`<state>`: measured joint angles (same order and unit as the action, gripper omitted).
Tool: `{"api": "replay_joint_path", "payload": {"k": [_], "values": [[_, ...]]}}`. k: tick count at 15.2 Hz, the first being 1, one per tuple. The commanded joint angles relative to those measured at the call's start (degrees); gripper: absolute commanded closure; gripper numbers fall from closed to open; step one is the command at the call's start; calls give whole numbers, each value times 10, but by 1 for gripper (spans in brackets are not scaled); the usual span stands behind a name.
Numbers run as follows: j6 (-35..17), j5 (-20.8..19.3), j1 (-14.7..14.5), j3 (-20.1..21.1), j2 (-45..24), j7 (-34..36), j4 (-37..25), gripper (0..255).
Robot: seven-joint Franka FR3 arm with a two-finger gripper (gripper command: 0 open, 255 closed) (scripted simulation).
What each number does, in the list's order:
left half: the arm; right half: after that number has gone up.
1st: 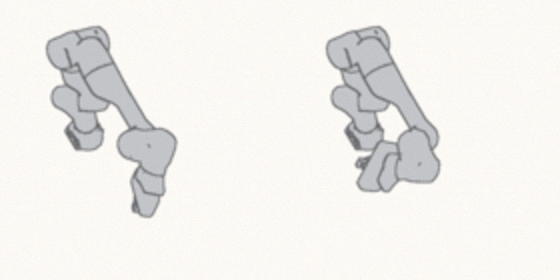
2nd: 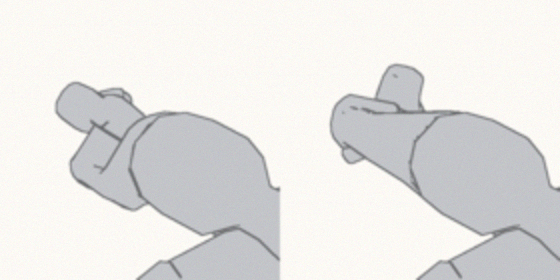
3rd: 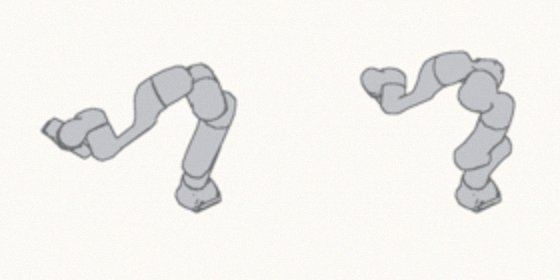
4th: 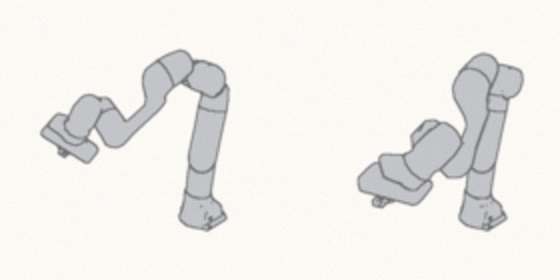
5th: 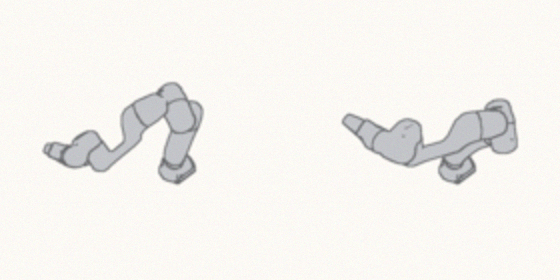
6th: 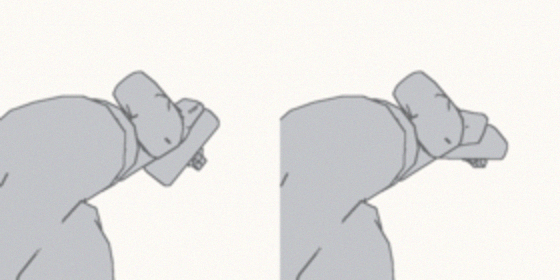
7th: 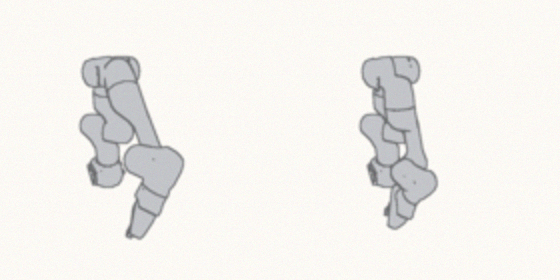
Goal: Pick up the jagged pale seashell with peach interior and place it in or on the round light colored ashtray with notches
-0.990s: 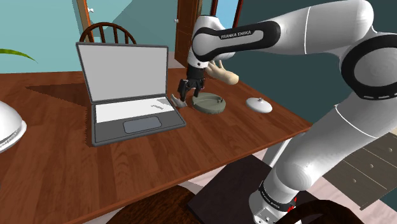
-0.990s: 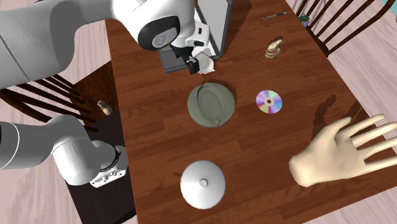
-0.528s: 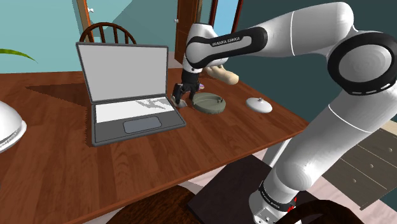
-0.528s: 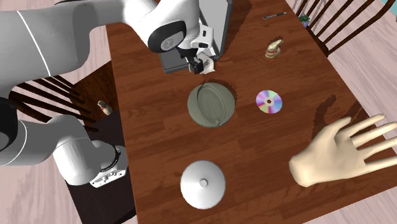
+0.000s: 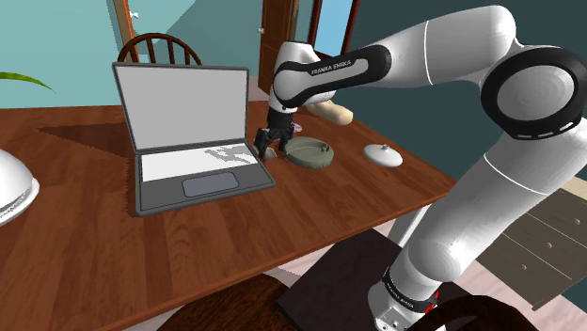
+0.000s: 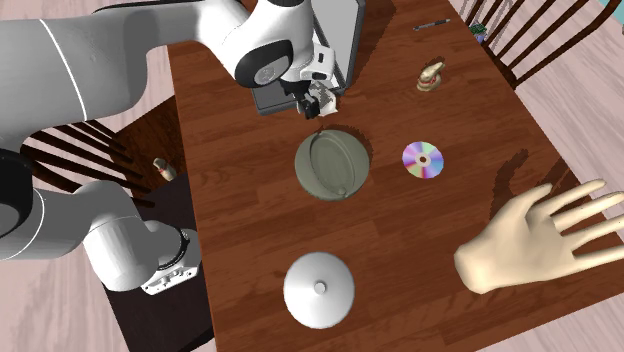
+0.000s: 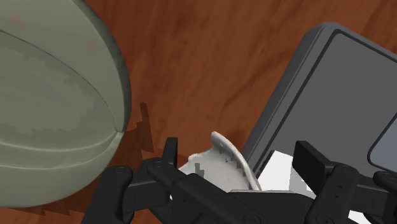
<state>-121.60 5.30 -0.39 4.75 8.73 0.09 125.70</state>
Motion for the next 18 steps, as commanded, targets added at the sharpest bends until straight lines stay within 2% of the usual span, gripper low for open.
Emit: {"api": "replay_joint_path", "payload": {"k": [1, 2, 11, 18], "values": [[0, 0, 0, 0, 0, 0, 0, 0], [0, 0, 0, 0, 0, 0, 0, 255], [0, 0, 0, 0, 0, 0, 0, 255], [54, -1, 1, -1, 14, 3, -40, 255]]}}
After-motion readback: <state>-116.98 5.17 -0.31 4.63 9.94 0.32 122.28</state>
